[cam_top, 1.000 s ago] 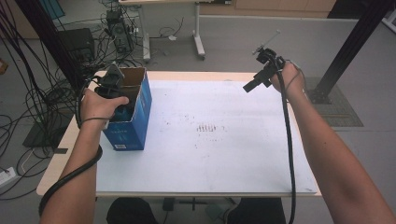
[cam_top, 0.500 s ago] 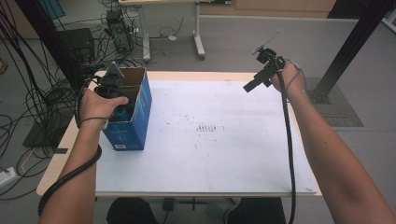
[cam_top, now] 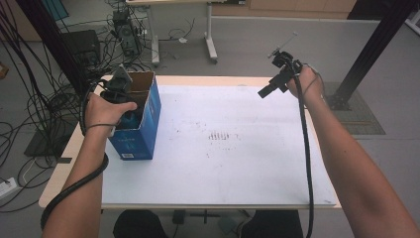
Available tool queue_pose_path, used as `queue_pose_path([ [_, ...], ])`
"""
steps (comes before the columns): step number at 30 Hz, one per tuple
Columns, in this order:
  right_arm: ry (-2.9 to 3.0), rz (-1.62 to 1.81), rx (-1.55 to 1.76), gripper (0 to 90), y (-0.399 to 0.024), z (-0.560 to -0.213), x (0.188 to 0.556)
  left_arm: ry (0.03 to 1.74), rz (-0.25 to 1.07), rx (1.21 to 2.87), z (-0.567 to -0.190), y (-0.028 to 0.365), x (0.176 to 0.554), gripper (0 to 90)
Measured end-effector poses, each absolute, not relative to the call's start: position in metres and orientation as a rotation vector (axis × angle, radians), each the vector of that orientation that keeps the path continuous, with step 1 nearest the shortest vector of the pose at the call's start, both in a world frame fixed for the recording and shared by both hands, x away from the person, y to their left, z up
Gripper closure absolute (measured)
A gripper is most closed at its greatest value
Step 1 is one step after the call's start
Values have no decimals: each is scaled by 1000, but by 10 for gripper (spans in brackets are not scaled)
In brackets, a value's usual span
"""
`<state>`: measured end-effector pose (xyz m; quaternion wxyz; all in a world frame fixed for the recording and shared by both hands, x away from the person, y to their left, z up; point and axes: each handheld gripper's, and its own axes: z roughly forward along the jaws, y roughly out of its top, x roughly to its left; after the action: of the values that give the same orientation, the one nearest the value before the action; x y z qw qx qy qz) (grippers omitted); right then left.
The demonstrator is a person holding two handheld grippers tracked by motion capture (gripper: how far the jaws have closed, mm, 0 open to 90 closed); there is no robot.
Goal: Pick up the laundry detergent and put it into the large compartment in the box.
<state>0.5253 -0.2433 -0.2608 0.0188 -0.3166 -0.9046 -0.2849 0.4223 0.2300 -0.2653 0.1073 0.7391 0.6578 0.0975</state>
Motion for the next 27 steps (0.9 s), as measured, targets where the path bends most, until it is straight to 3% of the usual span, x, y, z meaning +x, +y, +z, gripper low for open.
queue_pose_path([
  [27, -2806, -893, -986, 29, -243, -259, 523, 1899, 413, 2170, -220, 224, 412, 325],
])
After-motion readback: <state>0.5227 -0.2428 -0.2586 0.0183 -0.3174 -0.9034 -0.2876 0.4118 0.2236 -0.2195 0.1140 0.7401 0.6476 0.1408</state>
